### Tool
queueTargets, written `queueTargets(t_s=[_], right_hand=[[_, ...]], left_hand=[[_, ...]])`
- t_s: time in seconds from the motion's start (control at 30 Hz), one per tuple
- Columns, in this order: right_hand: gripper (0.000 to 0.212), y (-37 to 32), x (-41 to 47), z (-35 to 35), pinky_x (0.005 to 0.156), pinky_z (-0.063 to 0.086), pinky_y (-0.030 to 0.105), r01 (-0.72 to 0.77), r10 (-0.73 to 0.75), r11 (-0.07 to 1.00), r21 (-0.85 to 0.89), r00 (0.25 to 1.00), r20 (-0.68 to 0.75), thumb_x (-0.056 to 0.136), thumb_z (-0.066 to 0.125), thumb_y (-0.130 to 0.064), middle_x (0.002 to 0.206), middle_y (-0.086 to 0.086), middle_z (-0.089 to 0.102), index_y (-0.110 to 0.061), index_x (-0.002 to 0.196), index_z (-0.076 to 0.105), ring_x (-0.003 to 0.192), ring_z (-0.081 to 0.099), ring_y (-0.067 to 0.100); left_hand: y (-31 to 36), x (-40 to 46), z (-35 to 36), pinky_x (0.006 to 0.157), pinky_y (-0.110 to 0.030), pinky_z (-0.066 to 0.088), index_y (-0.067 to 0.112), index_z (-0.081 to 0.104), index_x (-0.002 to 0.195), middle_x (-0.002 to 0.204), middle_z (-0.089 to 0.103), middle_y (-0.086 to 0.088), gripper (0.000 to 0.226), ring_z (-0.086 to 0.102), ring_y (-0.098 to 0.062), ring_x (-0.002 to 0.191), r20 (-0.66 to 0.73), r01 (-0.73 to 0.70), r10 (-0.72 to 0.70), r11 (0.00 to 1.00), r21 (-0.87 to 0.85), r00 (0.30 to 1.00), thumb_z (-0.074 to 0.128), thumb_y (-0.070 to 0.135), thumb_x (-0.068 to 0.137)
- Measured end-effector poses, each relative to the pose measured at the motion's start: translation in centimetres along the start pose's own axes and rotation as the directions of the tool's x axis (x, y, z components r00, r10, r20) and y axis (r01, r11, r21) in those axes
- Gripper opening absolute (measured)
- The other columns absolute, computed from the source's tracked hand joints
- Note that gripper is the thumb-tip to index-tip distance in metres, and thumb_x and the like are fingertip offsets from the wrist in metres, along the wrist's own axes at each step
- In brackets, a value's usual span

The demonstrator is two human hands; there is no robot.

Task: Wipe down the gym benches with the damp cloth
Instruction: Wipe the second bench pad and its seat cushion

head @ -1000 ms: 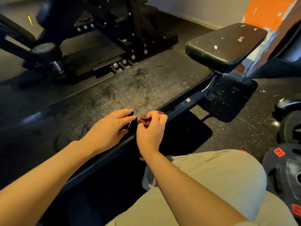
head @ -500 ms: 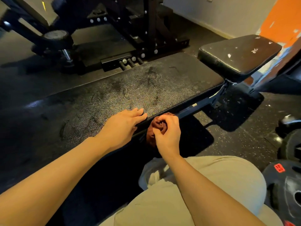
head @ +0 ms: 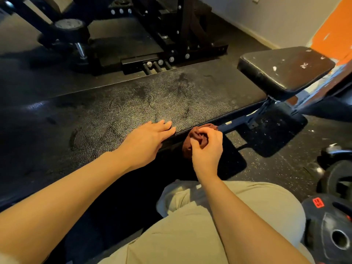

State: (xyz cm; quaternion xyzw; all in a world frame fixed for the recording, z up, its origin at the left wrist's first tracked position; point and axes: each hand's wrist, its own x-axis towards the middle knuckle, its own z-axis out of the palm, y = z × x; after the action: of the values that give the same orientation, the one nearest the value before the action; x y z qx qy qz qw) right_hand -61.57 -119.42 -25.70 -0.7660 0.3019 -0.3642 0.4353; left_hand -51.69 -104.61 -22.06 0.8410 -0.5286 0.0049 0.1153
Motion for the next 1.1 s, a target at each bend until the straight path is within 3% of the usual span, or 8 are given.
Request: queueTargets(t_s=[0.07,0.17,0.33,0.5,0.6,0.73,0.87,1.1], right_hand=[[0.026,-0.9,-1.4,0.6,0.077,0.037,0.003,0.100,-0.105,0.994,0.037,0.981,0.160,0.070,0.067,0.010,0.100,0.009,0.054,-0.007,0.090,0.064,0.087,0.052,-0.007],[0.028,-1.4,-3.1,1.6,0.072,0.042,0.009,0.129,-0.150,0.988,0.086,0.931,0.334,0.069,0.066,0.010,0.098,0.006,0.054,-0.008,0.091,0.066,0.074,0.052,-0.003],[0.031,-0.8,-1.9,1.4,0.075,0.040,0.010,0.003,-0.010,0.998,0.063,0.993,0.121,0.067,0.060,0.012,0.093,0.002,0.054,-0.015,0.082,0.064,0.078,0.054,0.004],[0.020,0.8,0.8,0.1,0.075,0.035,0.014,-0.159,0.157,0.987,-0.004,0.981,-0.117,0.077,0.066,0.002,0.100,0.005,0.049,-0.015,0.088,0.062,0.075,0.047,0.010],[0.022,1.1,1.6,-0.3,0.073,0.036,0.003,-0.160,0.160,0.987,0.001,0.985,-0.070,0.080,0.070,-0.002,0.108,0.007,0.047,-0.012,0.098,0.062,0.076,0.049,0.000],[0.030,0.3,0.1,0.2,0.073,0.034,-0.001,0.031,-0.032,0.999,0.008,0.994,0.107,0.069,0.070,0.010,0.106,0.015,0.050,-0.005,0.094,0.062,0.088,0.044,-0.020],[0.027,-0.2,-1.6,0.7,0.075,0.040,0.004,0.091,-0.106,0.994,0.063,0.945,0.311,0.073,0.069,0.009,0.103,0.012,0.048,-0.010,0.091,0.066,0.090,0.048,-0.013],[0.030,0.8,-0.3,0.8,0.080,0.040,0.007,-0.042,0.036,0.998,0.041,0.988,0.149,0.072,0.062,0.012,0.101,0.007,0.049,-0.014,0.087,0.064,0.087,0.055,0.011]], left_hand=[[0.1,0.0,-0.1,0.114,-0.043,0.027,0.014,0.043,0.144,0.152,0.039,-0.005,0.059,0.033,-0.028,0.142,-0.018,0.000,0.000,1.000,-0.012,1.000,0.056,0.000,0.089],[0.1,0.1,-0.1,0.116,-0.041,0.023,0.015,0.040,0.146,0.154,0.035,-0.005,0.059,0.030,-0.027,0.143,0.003,0.016,-0.015,1.000,-0.009,1.000,0.056,0.004,0.090],[0.1,0.0,0.2,0.113,-0.044,0.027,0.013,0.043,0.144,0.151,0.040,-0.008,0.063,0.036,-0.030,0.140,-0.012,0.001,-0.001,0.999,0.040,1.000,0.060,-0.001,0.084],[0.2,0.0,0.2,0.117,-0.041,0.020,0.015,0.037,0.147,0.155,0.033,-0.004,0.060,0.028,-0.027,0.144,0.005,0.010,-0.010,0.999,0.041,1.000,0.053,0.003,0.091],[0.2,0.1,0.3,0.118,-0.039,0.017,0.018,0.032,0.150,0.157,0.028,-0.002,0.061,0.023,-0.024,0.146,0.029,0.015,-0.016,0.999,0.049,0.999,0.050,0.004,0.093],[0.0,0.2,0.6,0.116,-0.042,0.023,0.016,0.036,0.148,0.155,0.033,-0.004,0.061,0.029,-0.027,0.144,0.018,0.002,-0.004,0.998,0.058,1.000,0.053,0.004,0.091],[0.1,0.1,0.7,0.112,-0.046,0.030,0.013,0.043,0.144,0.150,0.041,-0.008,0.060,0.038,-0.031,0.139,-0.008,-0.008,0.009,0.998,0.069,1.000,0.058,0.004,0.087],[0.3,0.1,0.8,0.117,-0.043,0.022,0.017,0.035,0.148,0.155,0.033,-0.002,0.064,0.028,-0.025,0.144,-0.006,0.012,-0.012,0.997,0.078,1.000,0.057,0.004,0.089]])
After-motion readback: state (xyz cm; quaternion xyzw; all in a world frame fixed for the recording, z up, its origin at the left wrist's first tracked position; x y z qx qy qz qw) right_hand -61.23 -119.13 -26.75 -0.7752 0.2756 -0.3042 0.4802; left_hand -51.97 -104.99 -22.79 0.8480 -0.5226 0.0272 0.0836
